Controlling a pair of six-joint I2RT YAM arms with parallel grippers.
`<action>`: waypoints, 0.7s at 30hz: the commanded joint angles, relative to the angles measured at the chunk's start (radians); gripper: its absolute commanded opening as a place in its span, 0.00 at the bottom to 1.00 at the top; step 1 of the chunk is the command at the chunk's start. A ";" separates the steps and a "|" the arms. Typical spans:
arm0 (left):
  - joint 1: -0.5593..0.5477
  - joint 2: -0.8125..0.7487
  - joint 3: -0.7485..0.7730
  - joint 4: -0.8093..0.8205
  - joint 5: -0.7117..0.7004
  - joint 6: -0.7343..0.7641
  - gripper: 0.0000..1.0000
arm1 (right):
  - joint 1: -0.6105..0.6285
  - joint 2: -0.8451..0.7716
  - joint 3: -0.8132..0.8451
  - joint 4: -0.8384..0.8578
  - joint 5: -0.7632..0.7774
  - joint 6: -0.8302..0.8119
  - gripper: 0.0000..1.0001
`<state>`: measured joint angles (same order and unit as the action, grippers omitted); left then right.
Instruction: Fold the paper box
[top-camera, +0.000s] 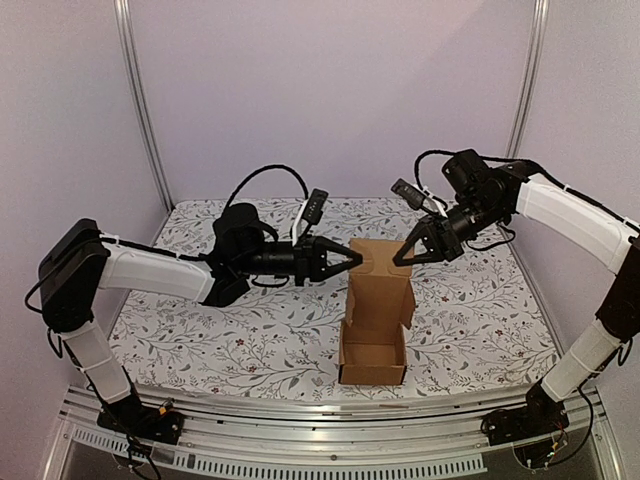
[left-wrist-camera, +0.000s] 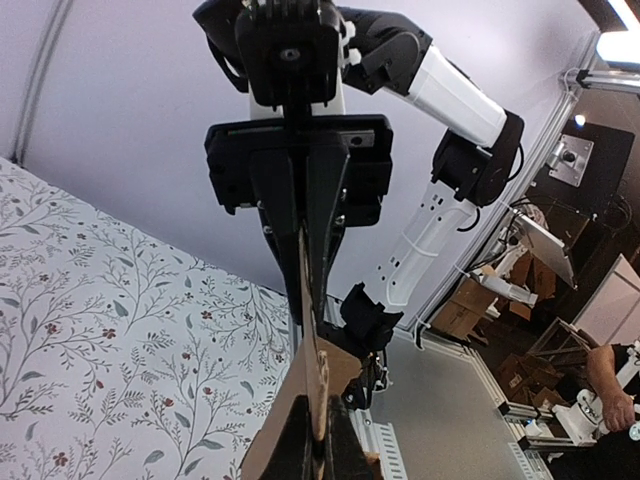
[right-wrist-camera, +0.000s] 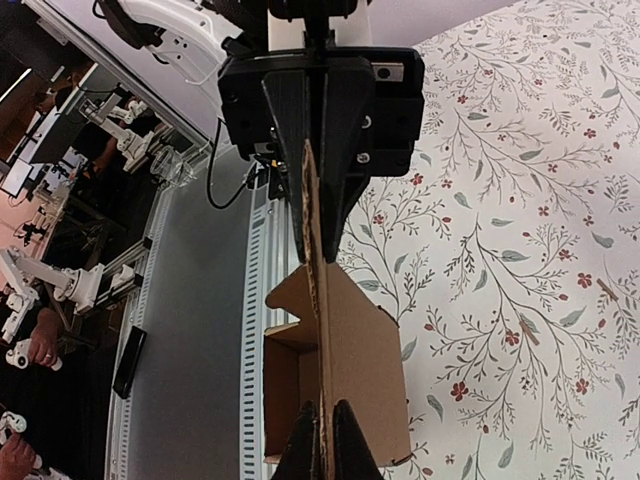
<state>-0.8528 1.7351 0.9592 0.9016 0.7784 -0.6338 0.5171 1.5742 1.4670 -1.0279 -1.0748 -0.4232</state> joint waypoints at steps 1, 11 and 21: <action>-0.010 0.008 0.020 0.009 0.000 0.002 0.00 | 0.006 -0.003 -0.001 0.090 0.127 0.071 0.00; -0.004 -0.001 0.023 -0.058 -0.010 0.035 0.00 | 0.012 -0.040 -0.025 0.054 0.163 0.020 0.00; 0.002 -0.047 0.029 -0.308 -0.164 0.184 0.22 | 0.018 -0.061 -0.014 0.018 0.215 -0.105 0.00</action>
<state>-0.8490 1.7317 0.9607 0.8246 0.7422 -0.5583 0.5312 1.5475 1.4574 -0.9890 -0.9394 -0.4824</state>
